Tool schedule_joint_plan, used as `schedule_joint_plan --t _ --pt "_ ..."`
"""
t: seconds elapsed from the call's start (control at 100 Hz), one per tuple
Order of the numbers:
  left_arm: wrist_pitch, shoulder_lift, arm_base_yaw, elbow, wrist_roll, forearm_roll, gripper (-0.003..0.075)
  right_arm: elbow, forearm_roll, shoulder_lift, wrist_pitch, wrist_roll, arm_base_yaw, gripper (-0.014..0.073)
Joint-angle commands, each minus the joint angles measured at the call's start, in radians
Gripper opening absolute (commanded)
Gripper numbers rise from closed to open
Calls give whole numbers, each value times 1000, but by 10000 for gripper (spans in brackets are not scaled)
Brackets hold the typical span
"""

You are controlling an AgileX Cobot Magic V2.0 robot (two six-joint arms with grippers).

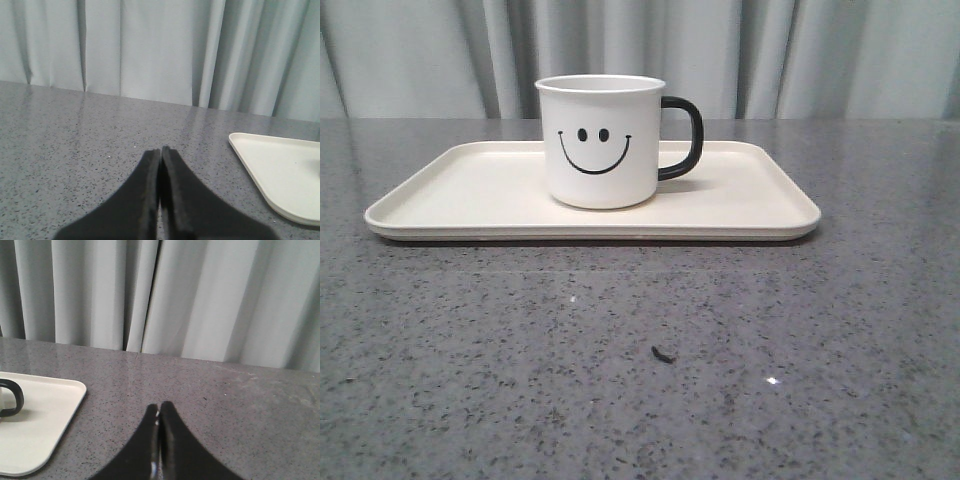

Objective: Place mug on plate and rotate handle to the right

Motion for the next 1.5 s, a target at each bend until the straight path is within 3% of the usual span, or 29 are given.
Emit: schedule_joint_plan --t 0.0,1.49 --pt "-89 -33 3 5 -2 2 -19 -21 12 12 -77 1 -7 -60" --pt "-119 -33 5 5 -2 47 -19 -21 11 12 -77 1 -7 -60"
